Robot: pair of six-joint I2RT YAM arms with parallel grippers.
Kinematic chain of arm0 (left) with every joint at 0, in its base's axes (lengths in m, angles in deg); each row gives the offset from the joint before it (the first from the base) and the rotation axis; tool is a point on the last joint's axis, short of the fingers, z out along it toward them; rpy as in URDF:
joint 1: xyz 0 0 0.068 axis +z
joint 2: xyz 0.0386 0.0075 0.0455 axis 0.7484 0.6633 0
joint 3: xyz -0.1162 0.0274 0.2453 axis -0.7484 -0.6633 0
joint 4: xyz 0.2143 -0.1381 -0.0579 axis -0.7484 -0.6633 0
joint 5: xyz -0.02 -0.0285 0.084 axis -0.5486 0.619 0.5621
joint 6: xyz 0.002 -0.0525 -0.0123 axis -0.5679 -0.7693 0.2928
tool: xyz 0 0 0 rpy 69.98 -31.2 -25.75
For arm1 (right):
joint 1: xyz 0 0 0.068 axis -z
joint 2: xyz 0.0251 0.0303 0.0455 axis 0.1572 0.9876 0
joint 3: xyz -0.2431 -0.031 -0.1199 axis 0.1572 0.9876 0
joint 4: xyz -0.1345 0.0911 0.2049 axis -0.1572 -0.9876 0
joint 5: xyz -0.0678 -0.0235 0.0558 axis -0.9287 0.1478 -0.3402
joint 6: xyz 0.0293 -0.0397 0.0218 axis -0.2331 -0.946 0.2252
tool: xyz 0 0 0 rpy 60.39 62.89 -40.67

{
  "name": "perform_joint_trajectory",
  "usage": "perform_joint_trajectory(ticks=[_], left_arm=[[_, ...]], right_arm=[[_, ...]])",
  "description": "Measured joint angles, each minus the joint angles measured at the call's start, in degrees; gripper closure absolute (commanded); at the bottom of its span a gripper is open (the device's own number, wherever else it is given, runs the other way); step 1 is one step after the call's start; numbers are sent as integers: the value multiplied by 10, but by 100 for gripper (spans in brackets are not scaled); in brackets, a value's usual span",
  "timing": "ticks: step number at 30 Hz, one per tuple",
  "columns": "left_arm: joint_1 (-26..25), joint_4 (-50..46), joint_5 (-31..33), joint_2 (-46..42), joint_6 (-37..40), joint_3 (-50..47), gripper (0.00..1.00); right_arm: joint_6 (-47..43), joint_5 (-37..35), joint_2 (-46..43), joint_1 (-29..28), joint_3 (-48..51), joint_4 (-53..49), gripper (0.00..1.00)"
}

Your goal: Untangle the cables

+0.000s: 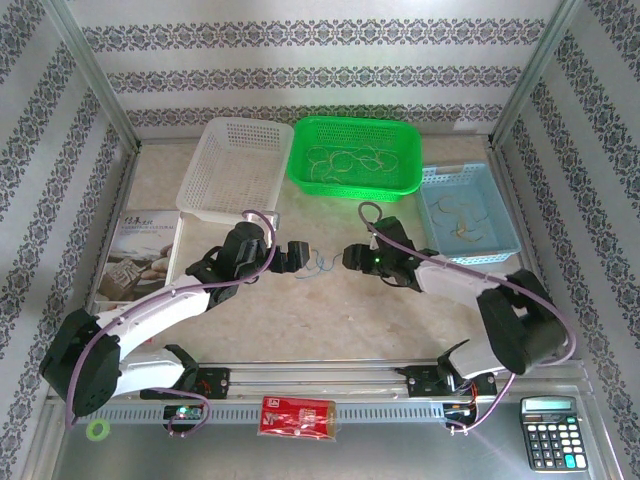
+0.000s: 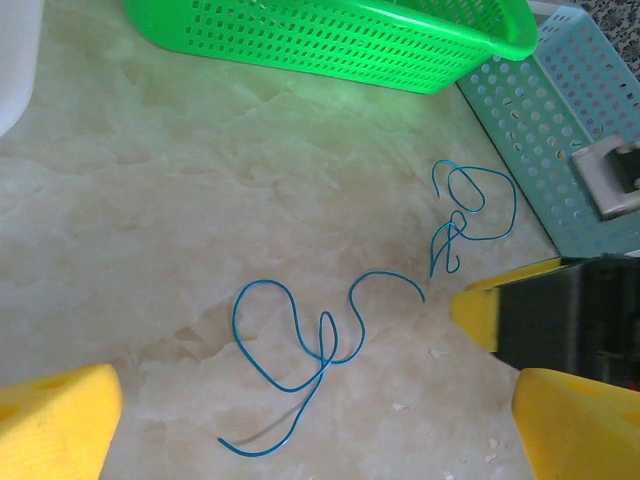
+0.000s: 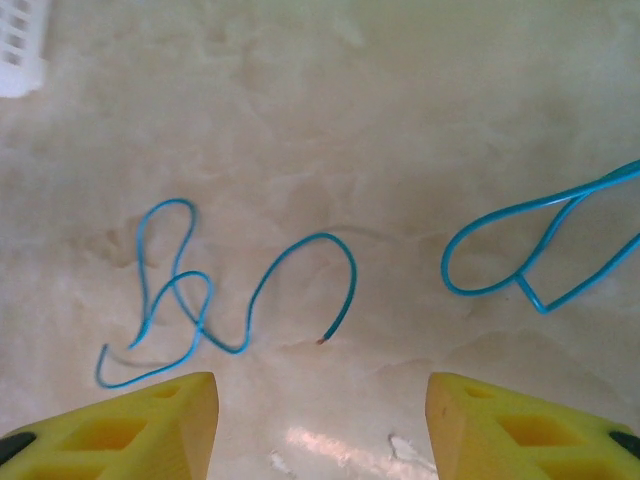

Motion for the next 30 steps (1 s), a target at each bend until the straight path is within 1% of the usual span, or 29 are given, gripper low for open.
perform_joint_trajectory(ticks=[4, 6, 12, 17, 18, 21, 24, 25, 30], left_arm=[[0, 0, 0, 0, 0, 0, 0], [0, 0, 2, 0, 0, 0, 0], [0, 0, 7, 0, 0, 0, 0], [0, 0, 7, 0, 0, 0, 0], [0, 0, 7, 0, 0, 0, 0], [0, 0, 6, 0, 0, 0, 0], [0, 0, 6, 0, 0, 0, 0], [0, 0, 7, 0, 0, 0, 0], [0, 0, 6, 0, 1, 0, 0]], right_arm=[[7, -11, 42, -2, -23, 16, 45], [13, -12, 57, -2, -33, 23, 48], [18, -12, 91, -2, -52, 37, 52], [27, -12, 123, -2, -65, 43, 58], [28, -12, 129, -2, -68, 44, 60], [32, -11, 142, -2, -75, 44, 71], [33, -8, 148, -2, -78, 45, 95], [33, -7, 149, -2, -79, 45, 100], [29, 8, 140, -2, -82, 41, 100]])
